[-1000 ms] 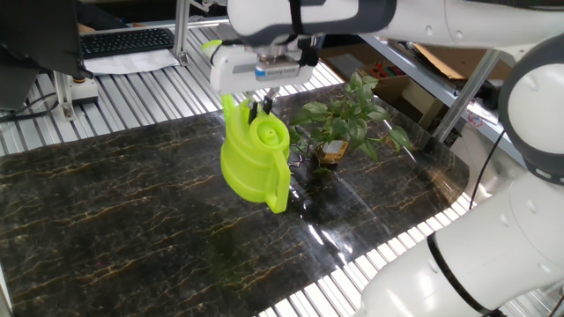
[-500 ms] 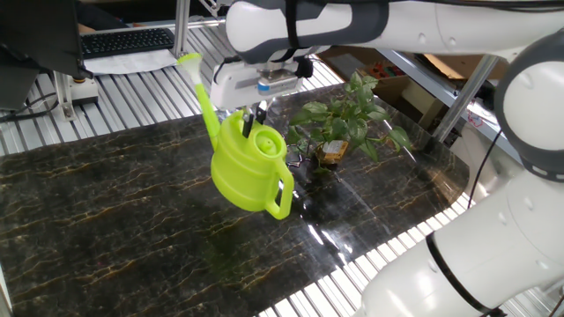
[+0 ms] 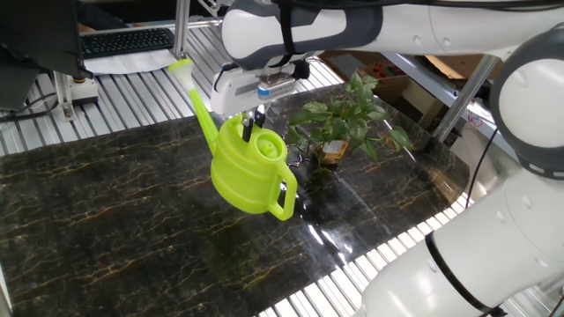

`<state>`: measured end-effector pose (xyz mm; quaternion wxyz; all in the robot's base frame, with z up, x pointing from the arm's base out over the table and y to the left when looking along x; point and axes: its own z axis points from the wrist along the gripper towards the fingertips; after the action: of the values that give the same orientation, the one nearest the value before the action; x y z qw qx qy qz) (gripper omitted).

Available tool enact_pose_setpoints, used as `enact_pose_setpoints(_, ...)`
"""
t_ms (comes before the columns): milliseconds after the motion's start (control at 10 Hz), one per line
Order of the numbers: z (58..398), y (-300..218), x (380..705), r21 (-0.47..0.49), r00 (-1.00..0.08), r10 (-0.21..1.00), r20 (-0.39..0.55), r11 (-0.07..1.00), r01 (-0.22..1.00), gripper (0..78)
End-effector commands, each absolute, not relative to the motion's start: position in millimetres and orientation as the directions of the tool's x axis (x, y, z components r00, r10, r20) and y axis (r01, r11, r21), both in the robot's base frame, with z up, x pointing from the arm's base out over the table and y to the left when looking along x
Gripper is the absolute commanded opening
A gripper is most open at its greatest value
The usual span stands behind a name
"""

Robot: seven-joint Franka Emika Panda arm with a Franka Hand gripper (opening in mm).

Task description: Water the plant

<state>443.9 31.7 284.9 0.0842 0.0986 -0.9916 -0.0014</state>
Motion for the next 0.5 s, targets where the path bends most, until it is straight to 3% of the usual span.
enact_pose_setpoints(100,255.8,16.4,463.7,0.041,-0.964,-0.240,0.113,0.971,-0.237,1.1)
enact_pose_setpoints(500,240.7,17.9,474.2,0.035,-0.968,-0.231,0.099,0.973,-0.229,1.1)
